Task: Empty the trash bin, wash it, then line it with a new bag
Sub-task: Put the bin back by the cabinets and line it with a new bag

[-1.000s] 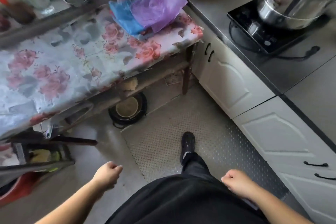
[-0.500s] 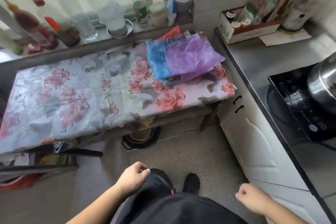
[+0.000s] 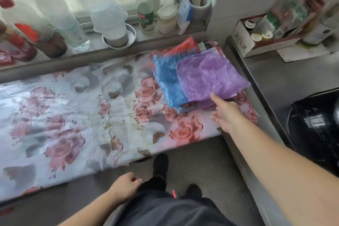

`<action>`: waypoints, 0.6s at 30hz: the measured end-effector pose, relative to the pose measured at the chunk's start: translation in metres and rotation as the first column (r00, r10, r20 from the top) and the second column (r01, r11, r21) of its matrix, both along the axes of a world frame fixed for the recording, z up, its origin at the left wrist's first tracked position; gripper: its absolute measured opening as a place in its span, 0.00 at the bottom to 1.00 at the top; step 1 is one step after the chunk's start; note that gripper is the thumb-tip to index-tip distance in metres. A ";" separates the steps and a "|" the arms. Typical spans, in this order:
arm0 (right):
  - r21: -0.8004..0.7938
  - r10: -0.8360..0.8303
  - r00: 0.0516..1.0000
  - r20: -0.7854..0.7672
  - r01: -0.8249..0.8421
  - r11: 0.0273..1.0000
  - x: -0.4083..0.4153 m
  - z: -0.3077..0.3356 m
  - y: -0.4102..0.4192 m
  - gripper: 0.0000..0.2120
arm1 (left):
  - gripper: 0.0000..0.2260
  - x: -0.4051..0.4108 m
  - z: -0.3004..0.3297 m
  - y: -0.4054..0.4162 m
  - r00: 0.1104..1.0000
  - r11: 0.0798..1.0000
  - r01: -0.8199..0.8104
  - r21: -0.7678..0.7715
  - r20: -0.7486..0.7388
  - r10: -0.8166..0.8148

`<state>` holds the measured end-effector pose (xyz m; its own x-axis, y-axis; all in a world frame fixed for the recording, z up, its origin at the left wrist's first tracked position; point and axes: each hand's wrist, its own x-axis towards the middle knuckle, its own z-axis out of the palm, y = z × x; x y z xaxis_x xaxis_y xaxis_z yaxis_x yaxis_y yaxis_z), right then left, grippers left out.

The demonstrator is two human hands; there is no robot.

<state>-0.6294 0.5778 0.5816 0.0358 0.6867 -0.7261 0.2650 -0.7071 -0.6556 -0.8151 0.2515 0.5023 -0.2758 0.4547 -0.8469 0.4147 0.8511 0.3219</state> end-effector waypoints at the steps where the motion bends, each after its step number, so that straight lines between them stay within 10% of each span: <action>1: -0.024 -0.066 0.997 -0.031 0.065 0.998 -0.009 -0.002 0.006 0.28 | 0.13 -0.007 0.000 0.005 1.000 1.000 0.019 -0.002 0.008 -0.019; 4: -0.094 -0.231 0.972 -0.054 0.225 0.970 -0.029 -0.010 0.020 0.34 | 0.14 -0.020 -0.004 0.016 0.995 0.995 0.098 -0.022 0.015 -0.097; 12: 0.031 -0.435 0.899 0.043 0.434 0.900 -0.037 -0.008 0.029 0.03 | 0.13 -0.028 -0.017 0.034 0.981 0.987 0.158 -0.030 0.116 -0.154; 18: -0.092 -0.563 0.825 -0.057 0.557 0.825 -0.038 0.012 0.035 0.11 | 0.08 -0.032 -0.014 0.038 0.972 0.978 0.209 -0.030 0.117 -0.204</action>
<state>-0.6671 0.6127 0.5932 0.3407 0.5145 -0.7869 -0.2399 -0.7617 -0.6019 -0.8474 0.2893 0.4881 -0.0819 0.4551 -0.8867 0.5461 0.7647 0.3421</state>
